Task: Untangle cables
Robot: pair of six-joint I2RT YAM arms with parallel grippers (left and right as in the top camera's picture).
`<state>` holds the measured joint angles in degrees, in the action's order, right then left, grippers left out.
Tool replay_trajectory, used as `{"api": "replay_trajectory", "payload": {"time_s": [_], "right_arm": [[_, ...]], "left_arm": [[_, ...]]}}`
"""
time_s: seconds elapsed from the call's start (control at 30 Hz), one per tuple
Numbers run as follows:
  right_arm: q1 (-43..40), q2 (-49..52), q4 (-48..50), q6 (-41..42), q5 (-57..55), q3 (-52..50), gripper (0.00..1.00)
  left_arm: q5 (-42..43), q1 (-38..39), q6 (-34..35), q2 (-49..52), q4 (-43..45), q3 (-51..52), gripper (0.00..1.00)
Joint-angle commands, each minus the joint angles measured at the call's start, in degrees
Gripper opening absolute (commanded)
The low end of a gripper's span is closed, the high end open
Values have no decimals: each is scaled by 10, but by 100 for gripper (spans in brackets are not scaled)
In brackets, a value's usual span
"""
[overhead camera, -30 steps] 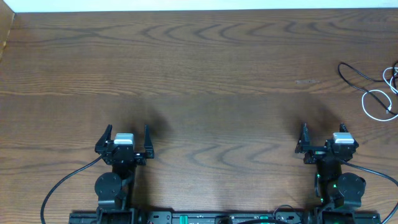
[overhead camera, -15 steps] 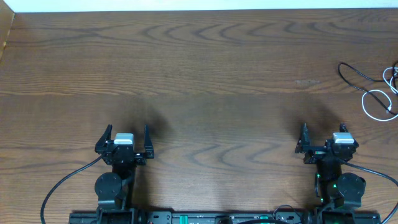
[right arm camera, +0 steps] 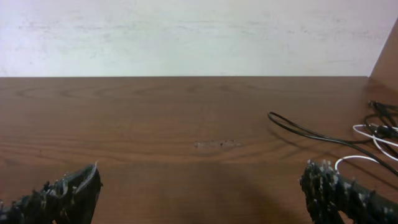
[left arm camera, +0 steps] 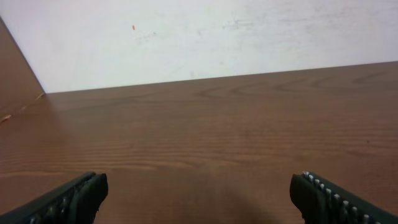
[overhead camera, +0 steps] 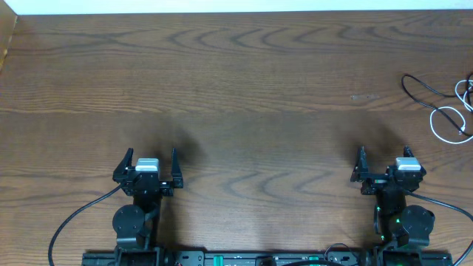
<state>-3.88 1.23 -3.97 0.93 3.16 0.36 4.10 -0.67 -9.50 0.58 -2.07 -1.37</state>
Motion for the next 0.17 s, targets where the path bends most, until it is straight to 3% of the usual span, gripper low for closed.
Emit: {"api": "replay_trajectory", "payload": {"time_s": [0.0,0.13], "right_arm": [[5,-1,-3,7,-2,0,99],[5,-1,-3,7,-2,0,99]], "left_arm": [[-2,-2,-10,-3,-17,11,99],[-2,-2,-10,-3,-17,11,99]]}}
